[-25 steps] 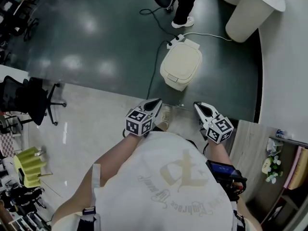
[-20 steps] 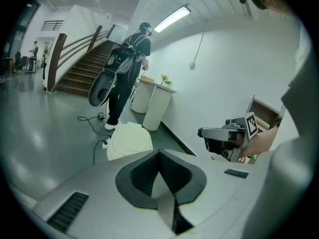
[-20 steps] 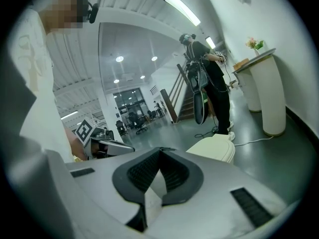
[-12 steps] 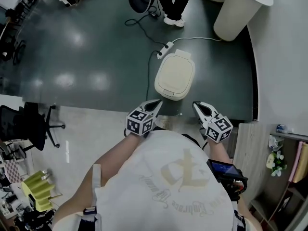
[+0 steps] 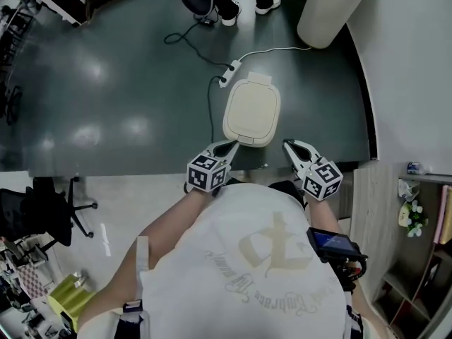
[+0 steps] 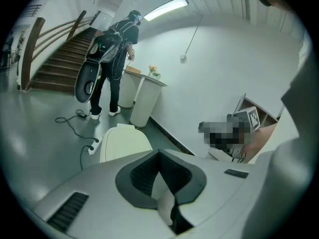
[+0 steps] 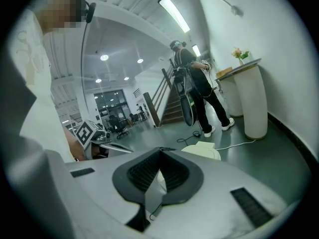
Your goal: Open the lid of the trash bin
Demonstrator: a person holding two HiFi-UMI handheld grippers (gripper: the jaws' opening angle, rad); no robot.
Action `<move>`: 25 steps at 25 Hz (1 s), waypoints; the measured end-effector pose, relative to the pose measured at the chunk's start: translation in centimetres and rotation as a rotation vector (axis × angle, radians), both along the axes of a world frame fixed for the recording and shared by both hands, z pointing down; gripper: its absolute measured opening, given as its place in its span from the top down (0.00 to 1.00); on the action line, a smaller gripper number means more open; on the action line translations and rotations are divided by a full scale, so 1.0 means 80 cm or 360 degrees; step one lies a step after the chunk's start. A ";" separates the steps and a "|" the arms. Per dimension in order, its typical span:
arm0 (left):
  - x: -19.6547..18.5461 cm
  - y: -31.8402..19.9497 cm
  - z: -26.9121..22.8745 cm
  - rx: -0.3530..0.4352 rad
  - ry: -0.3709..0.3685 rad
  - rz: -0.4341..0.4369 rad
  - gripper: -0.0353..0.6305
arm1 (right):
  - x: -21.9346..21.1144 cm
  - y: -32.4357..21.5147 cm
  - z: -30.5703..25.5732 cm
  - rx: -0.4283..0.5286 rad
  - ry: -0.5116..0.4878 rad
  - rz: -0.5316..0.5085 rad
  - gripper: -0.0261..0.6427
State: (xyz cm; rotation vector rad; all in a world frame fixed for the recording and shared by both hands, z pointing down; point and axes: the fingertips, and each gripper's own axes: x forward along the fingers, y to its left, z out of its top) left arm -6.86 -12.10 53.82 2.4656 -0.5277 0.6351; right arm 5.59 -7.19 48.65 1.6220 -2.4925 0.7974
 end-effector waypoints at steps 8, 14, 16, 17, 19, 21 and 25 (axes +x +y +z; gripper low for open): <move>-0.002 -0.006 0.009 -0.0029 -0.0018 0.0102 0.94 | 0.012 0.004 -0.001 -0.0024 0.0009 0.0172 0.95; -0.001 -0.004 0.024 -0.0060 -0.0029 0.0128 0.94 | 0.007 0.006 0.005 -0.0062 0.0042 0.0181 0.95; -0.001 -0.003 0.027 -0.0068 -0.0030 0.0127 0.94 | 0.005 0.005 0.004 -0.0067 0.0051 0.0169 0.95; -0.001 -0.003 0.028 -0.0069 -0.0031 0.0124 0.94 | 0.003 0.004 0.003 -0.0069 0.0055 0.0162 0.95; -0.004 -0.005 0.033 -0.0075 -0.0043 0.0111 0.94 | 0.000 0.002 0.004 -0.0075 0.0056 0.0146 0.95; -0.008 -0.010 0.038 -0.0085 -0.0061 0.0095 0.94 | -0.004 -0.003 0.007 -0.0086 0.0052 0.0131 0.95; -0.009 -0.020 0.049 -0.0104 -0.0087 0.0069 0.94 | -0.005 -0.014 0.013 -0.0100 0.0044 0.0103 0.95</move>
